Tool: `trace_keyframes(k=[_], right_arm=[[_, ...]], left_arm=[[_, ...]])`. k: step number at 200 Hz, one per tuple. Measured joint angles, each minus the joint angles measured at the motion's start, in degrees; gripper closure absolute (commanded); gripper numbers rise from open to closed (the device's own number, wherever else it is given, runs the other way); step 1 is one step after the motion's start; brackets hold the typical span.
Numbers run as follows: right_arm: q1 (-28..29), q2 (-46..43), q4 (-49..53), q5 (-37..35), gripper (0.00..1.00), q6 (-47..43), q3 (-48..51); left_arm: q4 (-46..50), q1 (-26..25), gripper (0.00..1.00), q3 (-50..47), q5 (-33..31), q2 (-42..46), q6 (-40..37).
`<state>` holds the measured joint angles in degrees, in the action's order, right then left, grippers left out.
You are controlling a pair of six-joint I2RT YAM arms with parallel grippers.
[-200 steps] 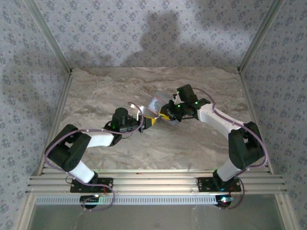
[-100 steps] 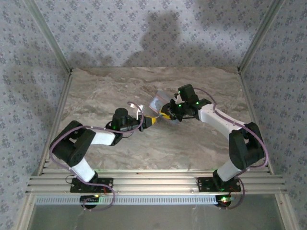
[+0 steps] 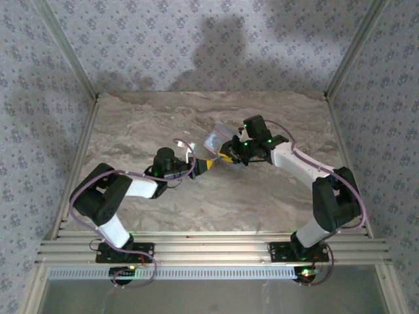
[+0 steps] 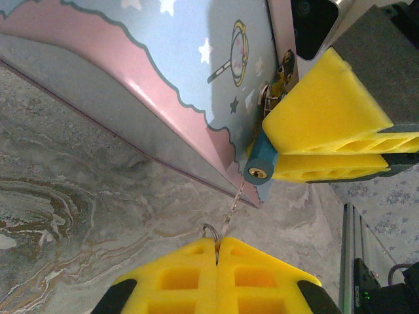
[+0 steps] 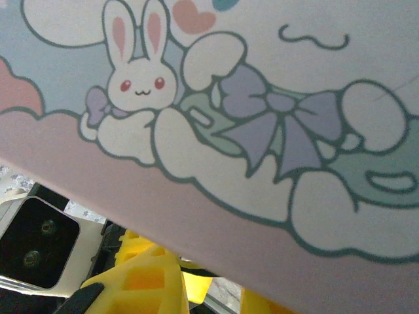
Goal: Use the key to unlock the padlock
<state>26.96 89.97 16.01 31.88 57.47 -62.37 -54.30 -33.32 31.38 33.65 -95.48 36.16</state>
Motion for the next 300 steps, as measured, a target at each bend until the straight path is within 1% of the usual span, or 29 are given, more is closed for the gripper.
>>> trace_keyframes(k=[160, 300], right_arm=[[0.02, 0.00, -1.31, 0.04, 1.00, 0.39, 0.63], [0.46, 0.00, -1.53, 0.07, 1.00, 0.81, 0.63]], left_arm=[[-2.54, -0.07, 1.00, 0.02, 0.39, -0.98, 1.05], [-2.91, -0.11, 1.00, 0.09, 0.83, -1.44, 2.12]])
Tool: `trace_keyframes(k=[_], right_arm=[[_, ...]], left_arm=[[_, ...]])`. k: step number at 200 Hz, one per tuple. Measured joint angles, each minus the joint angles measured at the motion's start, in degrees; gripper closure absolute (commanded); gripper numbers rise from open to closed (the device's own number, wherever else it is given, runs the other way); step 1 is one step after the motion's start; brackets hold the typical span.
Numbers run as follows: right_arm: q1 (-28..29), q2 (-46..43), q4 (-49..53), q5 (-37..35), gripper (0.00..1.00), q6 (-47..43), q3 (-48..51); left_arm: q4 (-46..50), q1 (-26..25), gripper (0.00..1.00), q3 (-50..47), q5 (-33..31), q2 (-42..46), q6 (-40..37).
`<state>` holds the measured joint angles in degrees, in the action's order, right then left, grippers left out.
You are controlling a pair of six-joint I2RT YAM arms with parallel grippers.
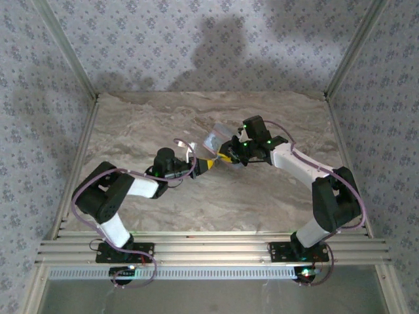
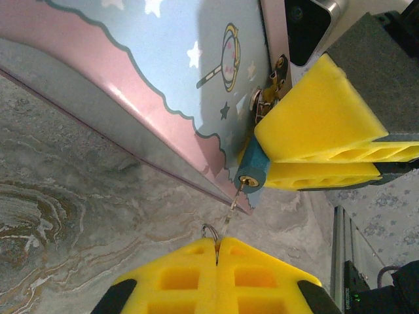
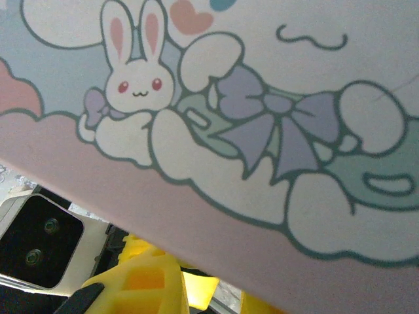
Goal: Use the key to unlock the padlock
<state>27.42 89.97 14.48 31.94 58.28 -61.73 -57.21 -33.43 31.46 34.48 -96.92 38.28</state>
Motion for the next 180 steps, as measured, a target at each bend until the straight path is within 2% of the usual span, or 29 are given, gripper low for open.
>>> trace_keyframes(k=[180], right_arm=[[0.09, 0.07, -0.39, 0.04, 1.00, 0.44, 0.02]], left_arm=[[-1.90, 0.00, 1.00, -0.02, 0.15, 0.07, 1.46]])
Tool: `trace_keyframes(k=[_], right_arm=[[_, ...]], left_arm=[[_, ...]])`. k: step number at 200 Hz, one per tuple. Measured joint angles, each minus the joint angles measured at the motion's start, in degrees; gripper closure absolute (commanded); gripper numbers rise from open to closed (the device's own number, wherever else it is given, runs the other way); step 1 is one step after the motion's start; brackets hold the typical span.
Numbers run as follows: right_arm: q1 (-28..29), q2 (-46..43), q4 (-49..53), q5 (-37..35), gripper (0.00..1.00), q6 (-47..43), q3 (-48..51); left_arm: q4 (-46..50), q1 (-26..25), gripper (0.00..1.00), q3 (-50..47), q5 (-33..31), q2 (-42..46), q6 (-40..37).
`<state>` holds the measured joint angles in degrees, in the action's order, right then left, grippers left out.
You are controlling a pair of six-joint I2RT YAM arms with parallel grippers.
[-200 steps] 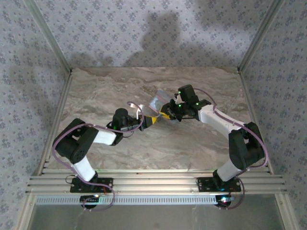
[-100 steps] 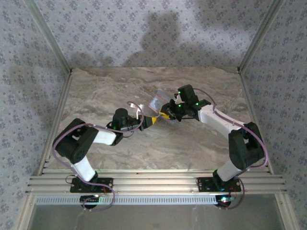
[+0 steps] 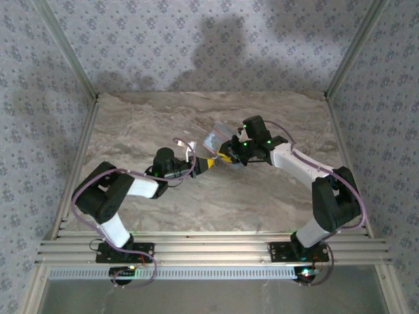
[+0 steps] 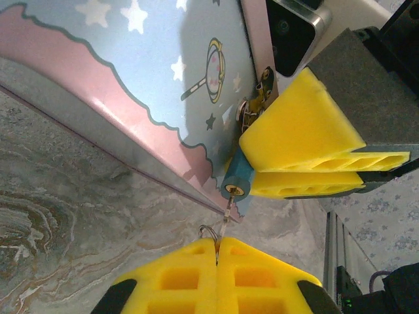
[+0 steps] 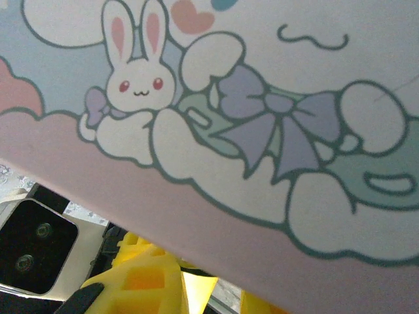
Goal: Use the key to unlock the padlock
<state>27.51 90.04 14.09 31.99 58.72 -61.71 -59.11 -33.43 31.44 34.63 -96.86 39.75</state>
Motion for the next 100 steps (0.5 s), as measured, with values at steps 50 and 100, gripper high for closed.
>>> trace_keyframes(k=[50, 100], right_arm=[[0.07, 0.00, -0.22, -0.02, 1.00, 0.44, -0.02], [0.13, 0.00, -0.33, -0.07, 1.00, 0.44, -0.02]], left_arm=[[-0.31, 0.00, 1.00, 0.00, 0.04, 0.00, 0.31], [-0.81, 0.04, 1.00, 0.00, 0.39, -0.13, 1.49]])
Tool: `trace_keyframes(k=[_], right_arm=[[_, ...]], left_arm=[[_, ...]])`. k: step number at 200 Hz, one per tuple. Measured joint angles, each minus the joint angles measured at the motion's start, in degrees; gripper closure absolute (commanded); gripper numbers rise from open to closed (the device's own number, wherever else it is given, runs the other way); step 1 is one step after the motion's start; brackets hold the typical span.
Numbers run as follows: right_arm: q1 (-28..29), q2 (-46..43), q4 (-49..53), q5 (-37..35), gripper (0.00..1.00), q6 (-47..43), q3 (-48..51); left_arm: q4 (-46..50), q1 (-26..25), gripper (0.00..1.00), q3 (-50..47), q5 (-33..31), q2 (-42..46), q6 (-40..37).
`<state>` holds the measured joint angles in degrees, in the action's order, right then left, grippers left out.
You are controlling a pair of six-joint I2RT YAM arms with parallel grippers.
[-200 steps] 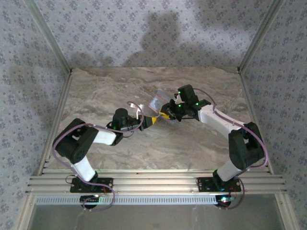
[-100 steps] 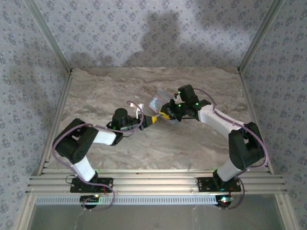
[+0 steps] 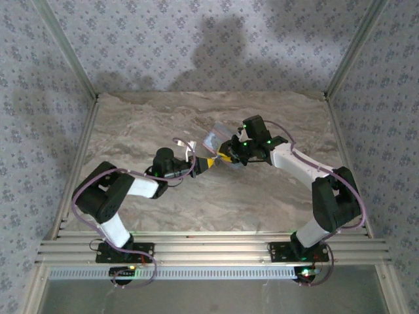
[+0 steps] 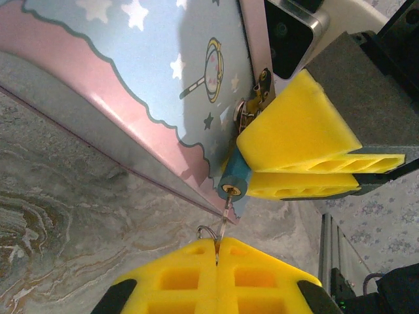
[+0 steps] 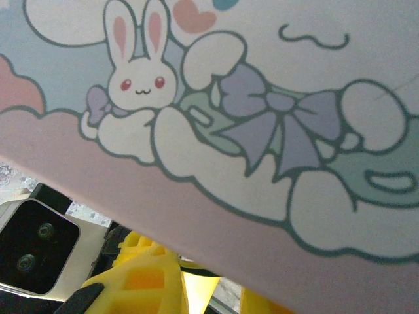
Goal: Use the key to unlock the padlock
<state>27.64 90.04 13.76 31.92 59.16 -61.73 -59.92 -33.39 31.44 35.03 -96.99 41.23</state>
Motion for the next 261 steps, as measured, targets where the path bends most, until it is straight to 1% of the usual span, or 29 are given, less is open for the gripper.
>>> trace_keyframes(k=[88, 154, 169, 187, 199, 225, 261], right_arm=[[0.94, 0.87, -0.28, 0.26, 1.00, -0.24, 0.00], [1.03, 1.88, -0.07, 0.68, 1.00, -1.84, -0.57], [1.11, 2.21, 0.04, 0.66, 0.89, -2.03, -0.57], [1.29, 2.60, 0.20, 0.28, 0.72, -2.12, -0.59], [1.64, 2.89, 0.37, -0.20, 0.67, -2.16, -0.68], [3.13, 3.89, 0.28, -1.51, 0.63, -2.14, -0.63], [4.74, 5.18, -1.16, -2.69, 0.64, -1.55, 1.73]], left_arm=[[-1.79, 0.39, 1.00, 1.11, 2.67, -2.80, 1.92], [-0.90, 1.16, 1.00, 1.68, 4.37, -2.99, 1.95], [-0.17, 1.14, 1.00, 1.68, 4.37, -3.06, 1.73], [0.57, 1.14, 1.00, 1.60, 4.33, -3.10, 1.29], [0.17, 1.01, 1.00, 1.09, 4.24, -3.10, 1.25], [-2.19, 0.13, 1.00, -0.72, 3.06, -3.41, 0.98], [-6.08, -1.18, 1.00, -3.87, 0.79, -6.82, 0.39]])
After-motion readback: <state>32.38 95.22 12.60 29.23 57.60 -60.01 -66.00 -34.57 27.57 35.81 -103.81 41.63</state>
